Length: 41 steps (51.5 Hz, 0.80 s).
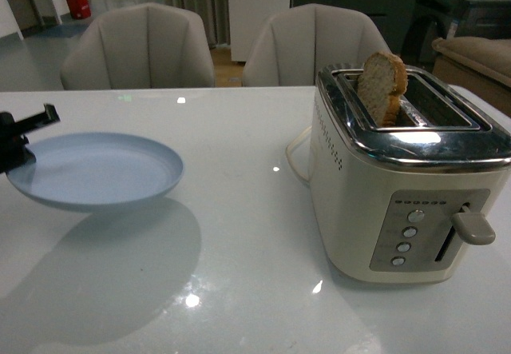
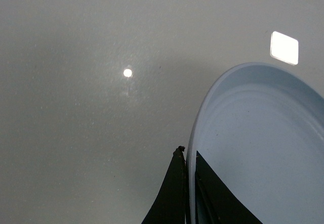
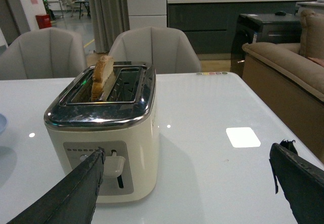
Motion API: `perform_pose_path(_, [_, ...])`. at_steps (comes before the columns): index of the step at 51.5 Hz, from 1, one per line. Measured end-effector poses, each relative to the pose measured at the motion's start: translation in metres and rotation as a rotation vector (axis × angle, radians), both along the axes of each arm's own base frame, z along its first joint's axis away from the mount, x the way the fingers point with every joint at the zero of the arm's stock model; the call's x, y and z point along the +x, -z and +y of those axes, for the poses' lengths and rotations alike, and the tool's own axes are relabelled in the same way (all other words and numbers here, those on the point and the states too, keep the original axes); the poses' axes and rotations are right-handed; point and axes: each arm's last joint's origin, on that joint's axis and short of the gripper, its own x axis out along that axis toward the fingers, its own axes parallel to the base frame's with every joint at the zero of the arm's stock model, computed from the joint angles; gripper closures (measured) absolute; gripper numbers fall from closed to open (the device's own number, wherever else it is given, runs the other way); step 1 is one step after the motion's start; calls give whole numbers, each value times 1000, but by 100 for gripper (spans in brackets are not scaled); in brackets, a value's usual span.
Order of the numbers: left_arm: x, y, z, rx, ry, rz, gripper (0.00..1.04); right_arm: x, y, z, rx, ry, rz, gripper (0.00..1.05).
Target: Left arm holds plate, right arm toasts bread
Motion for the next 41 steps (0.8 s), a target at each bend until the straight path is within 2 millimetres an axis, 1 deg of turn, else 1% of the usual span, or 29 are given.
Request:
perform_pose_path(6, [0, 19, 8, -14, -43, 45, 102, 0, 0, 0, 0, 0, 0, 6])
perform_pose_path(12, [8, 28, 14, -39, -76, 66, 102, 0, 0, 0, 0, 0, 0, 6])
perform_pose_path(25, [29, 27, 10, -39, -90, 52, 102, 0, 0, 0, 0, 0, 0, 6])
perform_pose_path(35, [30, 39, 10, -26, -103, 80, 102, 0, 0, 0, 0, 0, 0, 6])
perform_pose_path(41, [31, 38, 10, -19, -105, 67, 102, 0, 0, 0, 0, 0, 0, 6])
